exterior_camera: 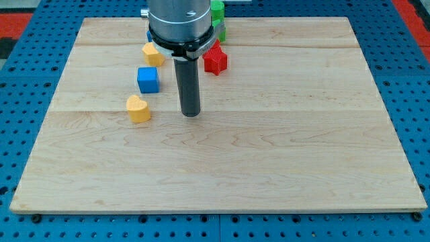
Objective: Move your arm to the top right of the board
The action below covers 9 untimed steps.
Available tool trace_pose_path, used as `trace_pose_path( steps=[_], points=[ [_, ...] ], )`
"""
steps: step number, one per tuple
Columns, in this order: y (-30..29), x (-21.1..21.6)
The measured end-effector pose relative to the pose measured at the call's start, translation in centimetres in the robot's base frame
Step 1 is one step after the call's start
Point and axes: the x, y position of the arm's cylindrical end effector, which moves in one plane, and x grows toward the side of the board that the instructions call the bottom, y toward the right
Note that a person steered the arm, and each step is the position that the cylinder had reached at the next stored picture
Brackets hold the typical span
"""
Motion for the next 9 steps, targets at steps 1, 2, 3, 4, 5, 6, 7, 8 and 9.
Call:
trace_pose_path(
  steps=[1,2,3,4,5,6,7,8,9],
  points=[
    [0.0,0.0],
    [-0.4,3.1],
    [-1.6,9.0],
    [5.1,10.3],
    [13.7,7.8],
    [17.8,6.2],
    [21.6,1.4],
    [26.0,-7.6],
    [27.9,-20.0]
  ],
)
